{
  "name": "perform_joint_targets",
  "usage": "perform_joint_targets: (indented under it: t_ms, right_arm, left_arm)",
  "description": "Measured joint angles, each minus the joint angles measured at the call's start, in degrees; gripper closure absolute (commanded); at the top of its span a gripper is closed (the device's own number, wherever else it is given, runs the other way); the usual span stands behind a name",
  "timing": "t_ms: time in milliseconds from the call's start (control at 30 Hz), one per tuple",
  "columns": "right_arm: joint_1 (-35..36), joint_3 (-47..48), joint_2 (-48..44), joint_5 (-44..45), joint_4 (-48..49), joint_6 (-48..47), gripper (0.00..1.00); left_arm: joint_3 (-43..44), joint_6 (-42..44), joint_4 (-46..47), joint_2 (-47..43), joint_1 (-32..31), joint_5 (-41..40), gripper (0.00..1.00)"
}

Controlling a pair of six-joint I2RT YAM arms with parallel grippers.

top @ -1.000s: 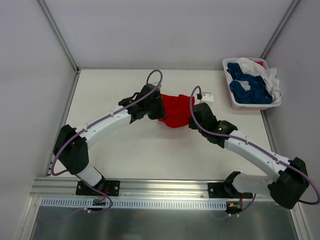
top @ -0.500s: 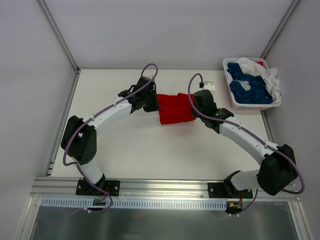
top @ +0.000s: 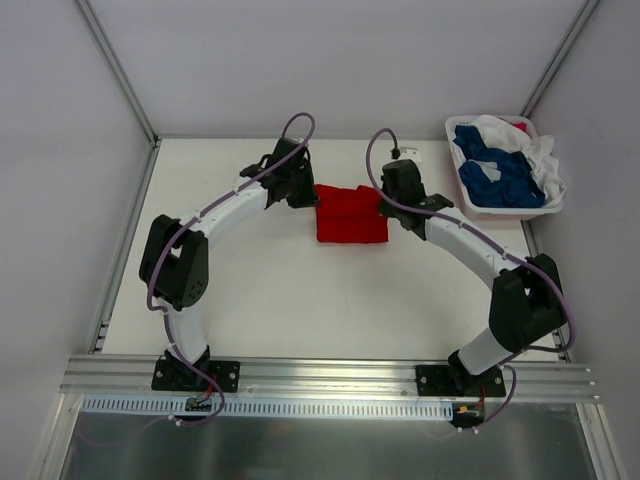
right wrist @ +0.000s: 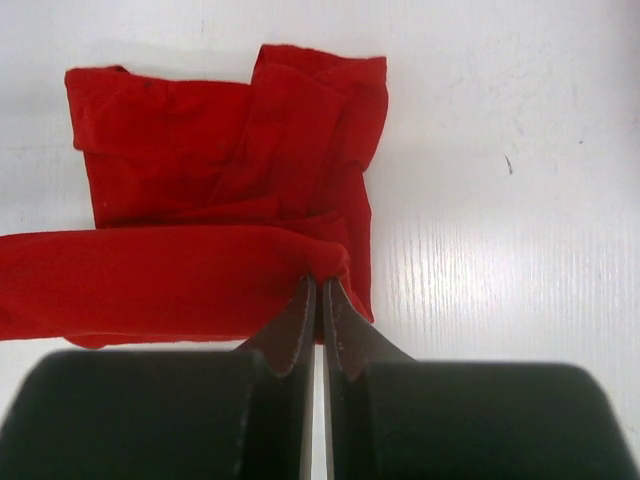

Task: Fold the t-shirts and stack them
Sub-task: Fold the long partially folded tshirt into a neat square

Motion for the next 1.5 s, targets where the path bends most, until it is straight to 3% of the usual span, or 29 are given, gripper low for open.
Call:
perform_joint_targets:
  t_ms: [500,767,1100,1133,1167,1200,1267,1300,1400,1500]
  right_arm:
    - [-4.66,12.15,11.3,-3.48,1.11,-2.89,1.0]
    - [-5.92,12.5,13.7,-4.46,5.25,-3.91,1.0]
    - [-6.64,12.5,13.86,-4.46,9.09,-5.05,1.0]
    - [-6.78,12.55,14.03,-4.48,9.29,-5.11,0.99]
    - [-6.88,12.79,14.29,-4.52,9.44,-5.16,0.94]
    - [-7.19,14.12,15.65,-4.7,9.14,-5.25,0.79]
    - [-7.93,18.01,19.12,-4.66,8.76,-5.2,0.53]
    - [-8.57,21.14,21.86,-4.83,7.65,-5.07,0.34]
    - [-10.36,28.13,29.14,-5.09,7.02,-5.18,0.31]
    - [-11.45,28.83,32.11,-5.14,5.35,-5.01,0.31]
  left_arm:
    - [14.03,1.31,-0.37,10.75,4.55,3.5,1.0]
    - [20.11,1.62,-0.37,16.17,5.79,4.7,1.0]
    - [22.34,2.89,-0.42,16.7,5.92,4.37,1.0]
    - [23.02,2.95,-0.44,16.92,5.97,4.39,0.96]
    - [24.28,3.1,-0.48,17.42,6.1,4.37,0.84]
    - [26.12,3.45,-0.63,18.34,6.32,4.37,0.49]
    - [30.75,3.82,-0.17,20.92,6.99,4.15,0.09]
    - [33.4,3.82,-0.33,22.62,7.63,4.04,0.01]
    - [39.71,3.45,0.94,28.3,10.16,4.11,0.01]
    - [40.72,3.26,0.57,31.58,12.61,4.02,0.01]
